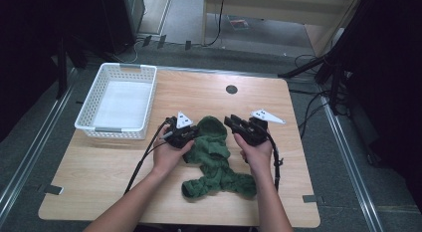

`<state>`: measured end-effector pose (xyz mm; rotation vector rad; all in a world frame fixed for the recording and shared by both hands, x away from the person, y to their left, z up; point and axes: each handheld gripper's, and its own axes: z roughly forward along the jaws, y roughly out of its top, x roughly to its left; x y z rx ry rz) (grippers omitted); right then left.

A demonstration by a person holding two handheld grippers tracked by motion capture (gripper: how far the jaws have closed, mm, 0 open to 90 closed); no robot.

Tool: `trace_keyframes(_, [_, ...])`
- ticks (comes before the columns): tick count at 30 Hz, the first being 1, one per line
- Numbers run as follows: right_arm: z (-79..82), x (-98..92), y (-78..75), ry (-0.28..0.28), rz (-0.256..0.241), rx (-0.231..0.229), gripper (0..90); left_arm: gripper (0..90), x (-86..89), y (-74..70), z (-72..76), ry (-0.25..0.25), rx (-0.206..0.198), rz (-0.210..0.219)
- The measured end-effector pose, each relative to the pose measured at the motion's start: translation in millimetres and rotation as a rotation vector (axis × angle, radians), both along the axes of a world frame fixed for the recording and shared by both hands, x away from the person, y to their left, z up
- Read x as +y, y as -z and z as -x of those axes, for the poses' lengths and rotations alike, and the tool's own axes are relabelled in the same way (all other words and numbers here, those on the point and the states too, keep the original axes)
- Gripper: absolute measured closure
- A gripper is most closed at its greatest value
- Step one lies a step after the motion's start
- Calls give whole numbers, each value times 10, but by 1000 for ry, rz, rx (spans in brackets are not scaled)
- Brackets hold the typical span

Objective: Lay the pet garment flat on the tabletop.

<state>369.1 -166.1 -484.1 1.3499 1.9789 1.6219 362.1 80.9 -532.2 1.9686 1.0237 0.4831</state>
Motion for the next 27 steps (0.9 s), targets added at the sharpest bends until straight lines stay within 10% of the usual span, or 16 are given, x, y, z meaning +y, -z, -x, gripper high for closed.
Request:
trace_keyframes(5, [-263, 392, 59, 14, 179, 80, 521, 861, 4, 2, -42, -19, 24, -21])
trace_keyframes(9, [-267, 378, 326, -37, 238, 137, 884, 869, 169, 29, -102, -76, 70, -57])
trace_keyframes(14, [-174, 169, 579, -26, 358, 209, 900, 871, 213, 98, -101, -70, 70, -74])
trace_keyframes(18, [-159, 46, 523, 31, 335, 208, 839, 845, 185, 95, -54, -25, 29, -73])
trace_keyframes(20, [-164, 14, 322, 45, 172, 129, 818, 842, 163, 95, -44, -20, 12, -79])
trace_keyframes(26, [-291, 394, 153, -44, 117, 108, 736, 846, 91, 109, -45, -11, 10, -78])
trace_keyframes(27, [-349, 539, 248, -40, 183, 151, 741, 851, 96, 109, -43, -8, 18, -86])
